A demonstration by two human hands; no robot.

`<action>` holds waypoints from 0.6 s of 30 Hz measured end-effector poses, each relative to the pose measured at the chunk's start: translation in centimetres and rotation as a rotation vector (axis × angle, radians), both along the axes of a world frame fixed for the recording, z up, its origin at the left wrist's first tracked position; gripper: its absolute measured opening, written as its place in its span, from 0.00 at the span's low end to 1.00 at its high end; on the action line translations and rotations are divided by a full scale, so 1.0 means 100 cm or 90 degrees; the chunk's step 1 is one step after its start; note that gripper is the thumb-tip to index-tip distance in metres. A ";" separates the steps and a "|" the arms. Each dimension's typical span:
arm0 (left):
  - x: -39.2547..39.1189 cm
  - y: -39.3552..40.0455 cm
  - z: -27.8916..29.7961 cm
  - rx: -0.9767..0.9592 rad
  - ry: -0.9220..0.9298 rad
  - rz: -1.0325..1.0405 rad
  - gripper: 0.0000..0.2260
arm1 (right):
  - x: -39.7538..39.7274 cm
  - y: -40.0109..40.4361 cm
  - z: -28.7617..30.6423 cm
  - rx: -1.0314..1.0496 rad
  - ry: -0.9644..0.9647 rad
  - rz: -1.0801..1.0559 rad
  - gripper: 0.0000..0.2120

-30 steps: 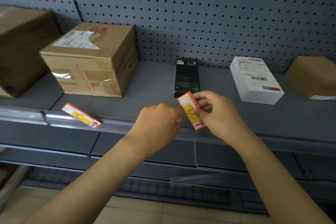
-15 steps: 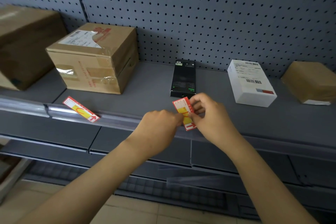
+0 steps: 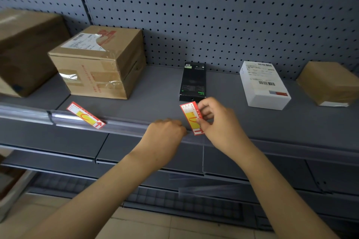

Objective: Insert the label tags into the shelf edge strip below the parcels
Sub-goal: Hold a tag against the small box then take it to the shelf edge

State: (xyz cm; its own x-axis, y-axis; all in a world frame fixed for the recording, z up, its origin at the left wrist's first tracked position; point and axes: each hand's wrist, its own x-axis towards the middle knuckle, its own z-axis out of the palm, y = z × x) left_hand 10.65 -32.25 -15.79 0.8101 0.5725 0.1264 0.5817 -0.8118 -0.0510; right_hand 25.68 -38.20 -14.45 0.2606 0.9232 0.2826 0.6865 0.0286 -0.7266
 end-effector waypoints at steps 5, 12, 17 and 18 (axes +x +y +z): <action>0.005 0.000 0.002 -0.006 0.010 0.031 0.13 | -0.004 -0.001 -0.001 0.002 0.001 0.007 0.14; 0.009 -0.004 0.001 0.015 0.020 0.014 0.13 | -0.004 -0.001 -0.002 0.002 -0.004 0.004 0.12; 0.012 -0.003 0.006 0.005 0.027 0.017 0.14 | -0.007 -0.002 -0.003 -0.011 -0.029 0.019 0.09; 0.012 -0.004 0.007 0.002 0.029 0.021 0.13 | -0.008 -0.002 -0.003 -0.014 -0.034 0.020 0.09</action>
State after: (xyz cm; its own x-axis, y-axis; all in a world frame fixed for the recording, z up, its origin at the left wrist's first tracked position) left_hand 11.83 -32.61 -15.07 0.7954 0.5991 0.0919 0.6056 -0.7916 -0.0811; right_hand 24.88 -38.38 -14.73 0.2165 0.9370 0.2742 0.7229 0.0349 -0.6900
